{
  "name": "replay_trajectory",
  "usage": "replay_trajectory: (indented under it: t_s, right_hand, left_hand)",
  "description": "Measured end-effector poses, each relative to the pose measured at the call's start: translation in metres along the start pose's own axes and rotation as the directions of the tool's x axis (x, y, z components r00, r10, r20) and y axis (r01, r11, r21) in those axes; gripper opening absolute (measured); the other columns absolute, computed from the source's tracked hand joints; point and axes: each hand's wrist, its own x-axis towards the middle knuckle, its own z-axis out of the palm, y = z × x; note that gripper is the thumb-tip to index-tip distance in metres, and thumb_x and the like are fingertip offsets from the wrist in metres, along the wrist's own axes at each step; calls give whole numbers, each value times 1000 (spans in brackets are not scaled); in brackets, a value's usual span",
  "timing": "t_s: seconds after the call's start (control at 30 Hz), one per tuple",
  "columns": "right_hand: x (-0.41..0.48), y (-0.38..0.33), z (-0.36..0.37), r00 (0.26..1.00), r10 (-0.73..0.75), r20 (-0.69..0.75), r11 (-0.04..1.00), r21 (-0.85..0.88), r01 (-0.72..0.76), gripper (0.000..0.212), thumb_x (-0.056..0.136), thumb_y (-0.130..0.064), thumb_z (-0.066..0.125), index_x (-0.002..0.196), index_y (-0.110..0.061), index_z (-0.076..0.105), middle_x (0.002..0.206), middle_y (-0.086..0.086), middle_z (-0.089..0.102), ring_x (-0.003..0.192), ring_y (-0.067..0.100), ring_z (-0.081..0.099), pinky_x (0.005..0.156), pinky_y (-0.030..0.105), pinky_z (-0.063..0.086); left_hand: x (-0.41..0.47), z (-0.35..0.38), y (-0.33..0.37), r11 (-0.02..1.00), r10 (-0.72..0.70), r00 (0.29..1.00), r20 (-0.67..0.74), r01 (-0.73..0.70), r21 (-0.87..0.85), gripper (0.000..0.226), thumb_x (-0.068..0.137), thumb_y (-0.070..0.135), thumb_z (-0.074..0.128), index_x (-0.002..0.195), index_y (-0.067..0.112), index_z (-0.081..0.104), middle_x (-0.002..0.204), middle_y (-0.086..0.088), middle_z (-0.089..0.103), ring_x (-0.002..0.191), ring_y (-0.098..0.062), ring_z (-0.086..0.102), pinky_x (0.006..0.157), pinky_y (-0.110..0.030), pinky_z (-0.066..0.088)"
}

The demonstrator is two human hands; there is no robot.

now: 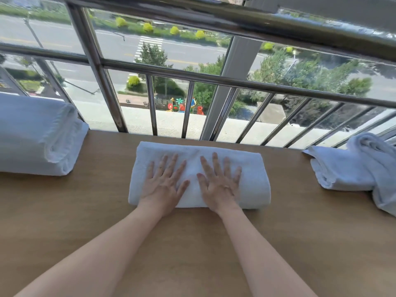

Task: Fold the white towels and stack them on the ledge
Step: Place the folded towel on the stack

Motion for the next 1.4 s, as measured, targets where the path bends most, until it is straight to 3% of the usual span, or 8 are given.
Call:
replay_trajectory:
  t_s: [0.33,0.5,0.6,0.77,0.87,1.03,1.17,1.4]
  right_hand:
    - [-11,23,-5,944,316,97,948,-11,-317,64,98,-62,4,158,-39,-4,165,-5,-19,151,23,-20,117,52,-21]
    - [-14,-13,1,999,-15,44,1000,11,14,60,99,-56,8,157,-43,-1,166,-10,-11,153,23,-14,115,54,-22]
    - [-3,-4,1,999,-5,46,1000,11,5,60,99,-58,10,157,-43,4,167,-10,-5,153,19,-12,117,48,-21]
    - [14,48,-5,965,260,41,965,12,-261,59,99,-62,9,154,-49,-5,166,-11,-14,152,24,-17,119,49,-16]
    - [22,76,-17,881,455,129,872,137,-470,62,95,-70,16,152,-54,-3,166,-12,-9,148,39,17,114,56,19]
    - [29,87,-27,823,535,191,749,343,-567,70,88,-81,27,150,-58,6,145,13,41,125,39,45,102,51,36]
    - [30,87,-29,810,547,210,712,392,-582,72,87,-81,30,151,-57,5,140,16,45,125,39,46,103,50,37]
    - [33,92,-26,822,530,207,726,389,-567,80,87,-80,32,154,-47,2,134,23,50,122,42,49,101,48,38]
  left_hand:
    - [-21,-1,-30,995,-87,996,-9,87,40,64,93,62,-7,150,37,-23,162,7,-26,150,-16,-24,120,-41,-18]
    - [-6,4,11,995,76,997,13,-75,-63,65,95,57,-3,156,34,-10,163,11,-15,148,-15,-24,120,-40,-17]
    - [8,4,12,987,155,988,12,-154,-33,63,96,56,-3,157,37,-7,164,14,-11,150,-12,-18,121,-38,-15]
    - [31,4,-12,999,-50,999,-12,50,-21,63,94,64,-3,154,45,-12,163,15,-19,147,-9,-26,120,-41,-18]
    - [37,3,-23,965,-259,966,-15,257,-57,64,95,66,3,154,46,-13,164,15,-20,150,-14,-22,121,-51,-8]
    - [42,-5,-35,747,-581,806,113,583,-319,79,82,88,18,145,59,-20,166,7,0,140,-36,33,105,-53,33]
    - [40,-10,-42,666,-649,753,110,632,-396,99,70,96,33,148,57,-14,143,-15,47,124,-43,49,99,-50,40]
    - [39,-15,-52,600,-639,759,125,594,-536,105,64,95,49,150,52,7,128,-12,62,118,-39,56,95,-45,45]
